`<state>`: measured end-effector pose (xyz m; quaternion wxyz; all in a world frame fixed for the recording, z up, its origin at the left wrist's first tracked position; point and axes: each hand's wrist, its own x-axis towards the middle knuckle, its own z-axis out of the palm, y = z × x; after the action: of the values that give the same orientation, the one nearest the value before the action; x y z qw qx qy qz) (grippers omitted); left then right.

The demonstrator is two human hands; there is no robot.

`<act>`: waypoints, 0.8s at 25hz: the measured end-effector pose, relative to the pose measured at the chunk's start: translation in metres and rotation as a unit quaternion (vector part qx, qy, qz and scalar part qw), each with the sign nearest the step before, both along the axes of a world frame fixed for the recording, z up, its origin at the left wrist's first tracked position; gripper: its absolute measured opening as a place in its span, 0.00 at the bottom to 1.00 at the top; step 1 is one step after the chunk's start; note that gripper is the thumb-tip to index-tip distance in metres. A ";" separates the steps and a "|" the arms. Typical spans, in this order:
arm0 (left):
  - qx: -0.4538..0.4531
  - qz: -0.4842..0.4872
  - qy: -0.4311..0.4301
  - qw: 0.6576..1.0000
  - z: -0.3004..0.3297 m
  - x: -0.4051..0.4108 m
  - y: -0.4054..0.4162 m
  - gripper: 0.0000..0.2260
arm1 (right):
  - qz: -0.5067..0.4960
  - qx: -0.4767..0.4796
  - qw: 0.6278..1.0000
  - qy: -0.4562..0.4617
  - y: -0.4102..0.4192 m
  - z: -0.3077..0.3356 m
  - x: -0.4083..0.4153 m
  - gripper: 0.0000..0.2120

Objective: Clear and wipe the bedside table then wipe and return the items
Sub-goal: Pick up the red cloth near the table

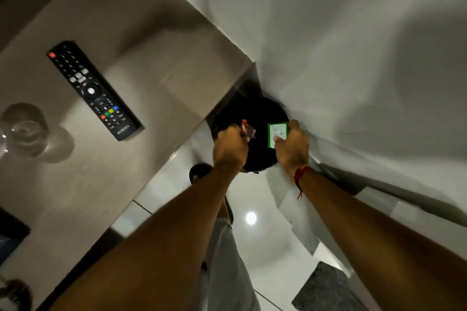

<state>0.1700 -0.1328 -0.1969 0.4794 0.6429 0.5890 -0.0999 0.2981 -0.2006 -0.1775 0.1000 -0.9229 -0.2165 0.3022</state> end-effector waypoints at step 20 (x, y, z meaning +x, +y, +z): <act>0.371 0.064 0.185 0.908 0.205 -0.278 0.123 0.30 | 0.417 0.131 0.898 -0.050 0.192 0.145 -0.241 0.28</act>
<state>-0.1078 -0.0101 0.0084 0.0938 0.7053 0.7016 0.0391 0.0566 -0.0084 -0.0326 0.0736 -0.7404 -0.6240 0.2388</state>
